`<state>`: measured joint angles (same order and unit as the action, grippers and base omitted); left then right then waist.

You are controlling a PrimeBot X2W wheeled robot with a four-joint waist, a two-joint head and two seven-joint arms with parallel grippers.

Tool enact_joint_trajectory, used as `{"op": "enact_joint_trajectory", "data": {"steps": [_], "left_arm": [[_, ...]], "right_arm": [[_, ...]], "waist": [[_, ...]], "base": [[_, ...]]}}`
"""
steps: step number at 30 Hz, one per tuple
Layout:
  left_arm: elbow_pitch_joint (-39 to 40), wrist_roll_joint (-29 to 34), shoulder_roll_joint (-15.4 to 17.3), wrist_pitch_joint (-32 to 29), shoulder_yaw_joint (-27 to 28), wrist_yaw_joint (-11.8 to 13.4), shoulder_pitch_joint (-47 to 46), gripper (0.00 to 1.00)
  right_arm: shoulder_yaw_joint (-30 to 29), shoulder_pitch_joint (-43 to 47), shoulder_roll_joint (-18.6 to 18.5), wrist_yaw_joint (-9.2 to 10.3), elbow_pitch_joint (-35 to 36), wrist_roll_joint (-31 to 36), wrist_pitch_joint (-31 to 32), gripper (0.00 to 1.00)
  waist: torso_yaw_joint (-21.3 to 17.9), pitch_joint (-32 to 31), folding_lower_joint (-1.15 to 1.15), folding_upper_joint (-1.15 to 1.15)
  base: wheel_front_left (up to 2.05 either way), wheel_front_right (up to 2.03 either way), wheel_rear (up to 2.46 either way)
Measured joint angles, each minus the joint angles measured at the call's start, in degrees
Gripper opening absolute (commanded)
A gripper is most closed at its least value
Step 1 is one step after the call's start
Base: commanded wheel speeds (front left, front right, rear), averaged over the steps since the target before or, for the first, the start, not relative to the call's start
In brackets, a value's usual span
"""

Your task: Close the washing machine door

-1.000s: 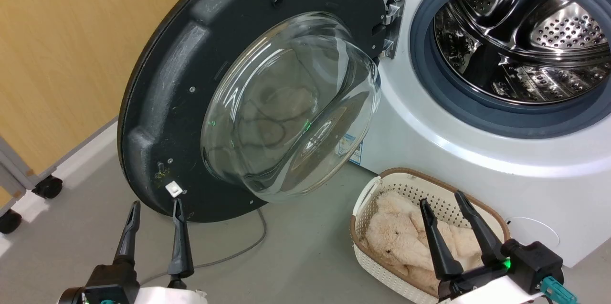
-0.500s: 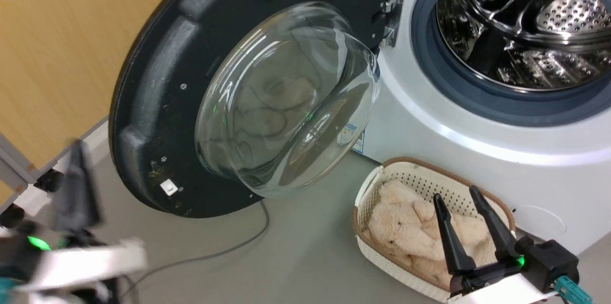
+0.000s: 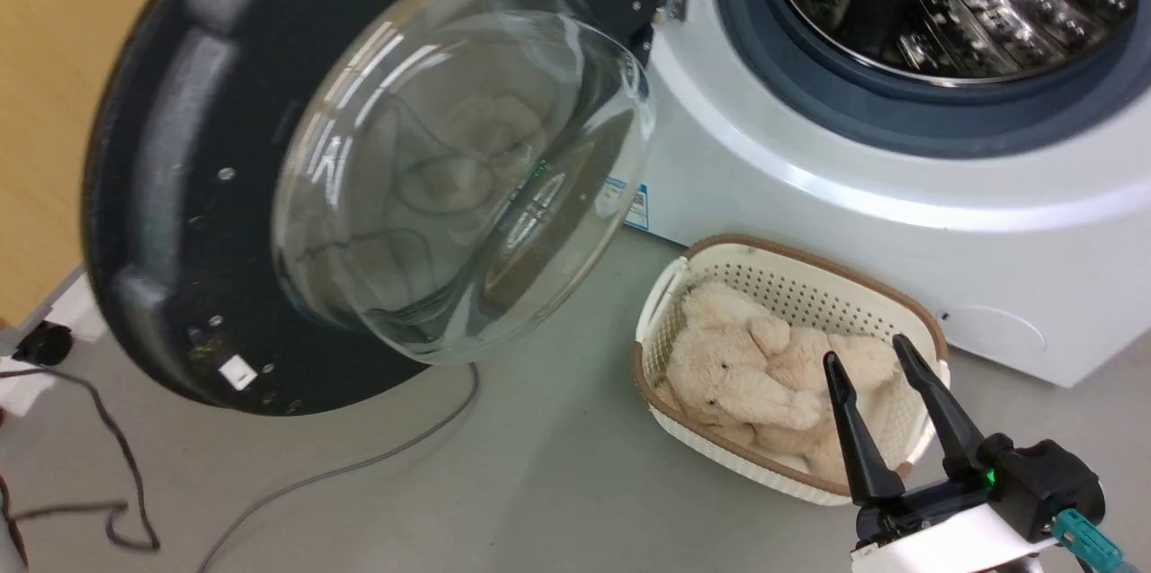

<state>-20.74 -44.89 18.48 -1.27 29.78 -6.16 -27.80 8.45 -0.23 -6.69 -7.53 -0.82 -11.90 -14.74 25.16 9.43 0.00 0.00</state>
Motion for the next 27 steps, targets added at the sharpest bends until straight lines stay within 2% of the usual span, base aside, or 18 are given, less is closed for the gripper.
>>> {"op": "enact_joint_trajectory", "data": {"steps": [4, 6, 8, 11, 21, 27], "left_arm": [[-8.1, -8.8, 0.7, -8.2, 3.2, 0.2, -4.4, 0.00], [-11.7, -13.9, 0.5, -14.0, 4.9, 1.2, -5.9, 0.00], [-13.9, -18.6, 0.4, -19.9, 6.1, 1.6, -6.7, 0.00], [-15.0, -22.3, 0.5, -27.2, 6.2, 1.7, -6.8, 0.00], [-9.6, -29.9, -1.2, -46.6, 3.2, -0.1, -0.5, 0.00], [-2.1, -33.2, -5.7, -55.6, 0.2, -0.1, 5.5, 0.00]], "right_arm": [[0.4, -0.3, -0.1, 0.00, -0.1, 0.0, 0.0, 1.00], [0.4, -0.3, -0.1, 0.00, -0.1, 0.0, 0.0, 1.00], [0.5, -0.3, -0.1, 0.00, -0.1, 0.0, 0.0, 1.00], [0.5, -0.3, -0.1, 0.00, -0.2, 0.0, 0.0, 1.00], [0.5, -0.3, 0.7, 0.00, -0.8, -0.3, 0.0, 1.00], [0.1, -0.3, 1.5, 0.00, -1.4, -0.5, 0.0, 1.00]], "waist": [[-1.2, 0.7, 0.00, 0.00], [-1.6, 0.8, 0.00, 0.00], [-1.8, 0.7, 0.00, 0.00], [-2.1, 0.4, 0.00, 0.00], [-2.0, -1.5, 0.00, 0.00], [-2.3, -3.5, 0.00, 0.00]], "base": [[0.00, 0.00, 0.00], [0.00, 0.00, 0.00], [0.00, 0.00, 0.00], [0.00, 0.00, 0.00], [0.00, 0.00, 0.00], [0.00, 0.00, 0.00]]}}
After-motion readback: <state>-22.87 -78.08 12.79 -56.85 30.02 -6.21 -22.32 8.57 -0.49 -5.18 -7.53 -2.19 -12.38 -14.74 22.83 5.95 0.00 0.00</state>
